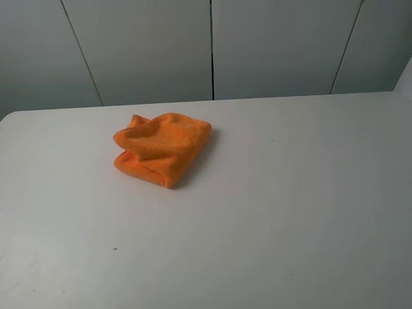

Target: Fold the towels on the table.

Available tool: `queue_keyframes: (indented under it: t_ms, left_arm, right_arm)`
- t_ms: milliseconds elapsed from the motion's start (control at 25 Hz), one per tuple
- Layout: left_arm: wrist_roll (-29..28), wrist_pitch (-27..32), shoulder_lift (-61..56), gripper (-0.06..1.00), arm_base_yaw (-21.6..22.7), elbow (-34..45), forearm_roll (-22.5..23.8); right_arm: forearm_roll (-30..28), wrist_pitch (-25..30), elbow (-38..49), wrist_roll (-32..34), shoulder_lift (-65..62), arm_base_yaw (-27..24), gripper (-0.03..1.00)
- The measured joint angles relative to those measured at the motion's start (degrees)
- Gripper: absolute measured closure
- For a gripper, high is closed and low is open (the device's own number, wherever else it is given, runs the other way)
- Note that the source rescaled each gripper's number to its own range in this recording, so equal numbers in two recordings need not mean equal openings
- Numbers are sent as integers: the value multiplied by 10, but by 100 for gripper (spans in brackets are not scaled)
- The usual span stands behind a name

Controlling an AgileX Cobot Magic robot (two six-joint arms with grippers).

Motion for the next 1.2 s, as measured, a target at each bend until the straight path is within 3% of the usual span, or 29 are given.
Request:
queue_keyframes:
  t_ms: [200, 360, 640, 1200]
  left_arm:
    - [0, 0, 0, -4, 0, 0, 0]
    - [0, 0, 0, -4, 6, 0, 0]
    - [0, 0, 0, -4, 66, 0, 0]
    - [0, 0, 0, -4, 74, 0, -2]
  right_arm:
    - [-6, 0, 0, -2, 0, -20, -3]
    - [-13, 0, 0, -5, -1, -97, -3]
    - [-20, -1, 0, -5, -32, -247, -3]
    - [-28, -1, 0, -5, -34, -254, -3]
